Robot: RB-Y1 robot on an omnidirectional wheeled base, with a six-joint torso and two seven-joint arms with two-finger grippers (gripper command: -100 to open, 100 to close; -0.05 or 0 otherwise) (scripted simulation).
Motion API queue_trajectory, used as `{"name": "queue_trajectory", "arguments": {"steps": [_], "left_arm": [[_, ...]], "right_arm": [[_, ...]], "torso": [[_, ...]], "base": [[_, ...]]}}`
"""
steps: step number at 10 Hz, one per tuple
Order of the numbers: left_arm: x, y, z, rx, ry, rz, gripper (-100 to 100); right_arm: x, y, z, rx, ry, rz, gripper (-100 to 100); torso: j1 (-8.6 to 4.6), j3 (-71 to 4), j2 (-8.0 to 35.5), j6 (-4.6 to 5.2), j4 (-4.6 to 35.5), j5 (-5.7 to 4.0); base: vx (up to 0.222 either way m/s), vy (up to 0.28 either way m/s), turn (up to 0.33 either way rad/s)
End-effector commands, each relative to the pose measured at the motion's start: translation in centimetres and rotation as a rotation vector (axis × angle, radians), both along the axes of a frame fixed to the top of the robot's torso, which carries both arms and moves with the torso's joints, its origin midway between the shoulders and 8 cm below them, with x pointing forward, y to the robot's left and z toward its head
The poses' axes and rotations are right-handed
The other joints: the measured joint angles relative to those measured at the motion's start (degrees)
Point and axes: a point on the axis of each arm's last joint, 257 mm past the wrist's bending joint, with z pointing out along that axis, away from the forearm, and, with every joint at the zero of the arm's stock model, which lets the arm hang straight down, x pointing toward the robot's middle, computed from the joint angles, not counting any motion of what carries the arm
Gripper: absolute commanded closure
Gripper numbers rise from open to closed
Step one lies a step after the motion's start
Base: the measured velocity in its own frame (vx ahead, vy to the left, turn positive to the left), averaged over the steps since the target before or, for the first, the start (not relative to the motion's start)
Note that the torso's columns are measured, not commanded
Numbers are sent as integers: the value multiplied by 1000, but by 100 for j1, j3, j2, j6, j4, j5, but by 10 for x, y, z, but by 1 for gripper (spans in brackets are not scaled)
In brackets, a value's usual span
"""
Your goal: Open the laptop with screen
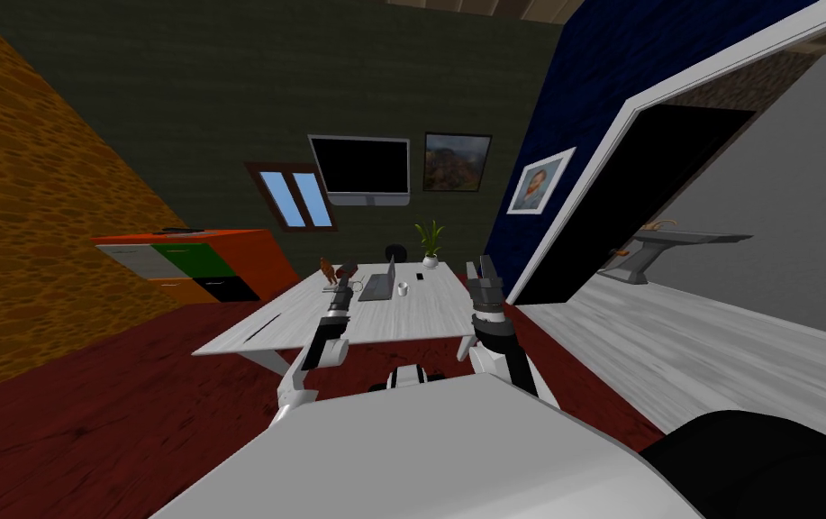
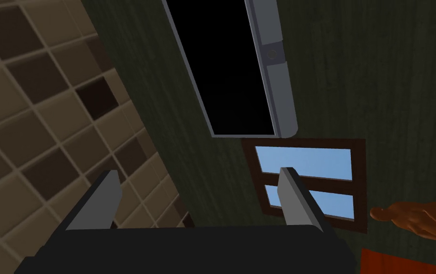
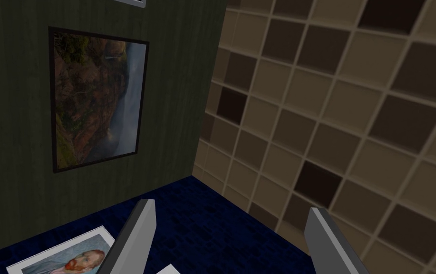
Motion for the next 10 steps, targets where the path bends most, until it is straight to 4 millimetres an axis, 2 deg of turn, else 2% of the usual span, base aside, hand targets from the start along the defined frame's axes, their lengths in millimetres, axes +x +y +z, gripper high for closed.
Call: {"name": "queue_trajectory", "arguments": {"steps": [1, 2, 3, 4, 5, 6, 7, 8, 9, 10], "left_arm": [[17, -1, -9, 21, 21, 9, -100], [20, 2, -25, 20, 52, 13, -100], [21, 2, -26, 20, 56, 14, -100], [31, 1, -28, 35, 63, 18, -100], [33, 3, -38, 35, 82, 21, -100], [43, 1, -36, 49, 82, 24, -100], [45, 3, -49, 49, 110, 28, -100], [56, 2, -48, 62, 112, 31, -100], [57, 4, -60, 62, 138, 35, -100], [67, 1, -56, 75, 134, 37, -100]], "right_arm": [[0, 0, 0, 0, 0, 0, 0], [0, 0, 0, 0, 0, 0, 0], [0, 0, 0, 0, 0, 0, 0], [0, 0, 0, 0, 0, 0, 0], [0, 0, 0, 0, 0, 0, 0], [0, 0, 0, 0, 0, 0, 0], [0, 0, 0, 0, 0, 0, 0], [0, 0, 0, 0, 0, 0, 0], [0, 0, 0, 0, 0, 0, 0], [0, 0, 0, 0, 0, 0, 0]], "torso": [[0, 1, 2, -1, 0, 0], [-2, 0, -1, 1, 0, -1], [2, 1, 2, -2, 0, 0], [7, 4, 6, -2, 1, 2], [1, 3, 4, 0, 1, 0], [1, 1, 2, -1, 0, 0], [-2, -1, -2, 0, 0, -1], [-1, 0, 0, -1, -1, 0], [-2, 1, 2, 0, 0, -1], [2, 2, 3, -1, 0, 0]], "base": [[18, -37, -10], [16, -33, -13], [5, -17, 2], [7, -28, -14], [8, -27, -10], [16, -35, -15], [13, -36, -9], [9, -41, -16], [13, -36, -10], [18, -38, -13]]}}
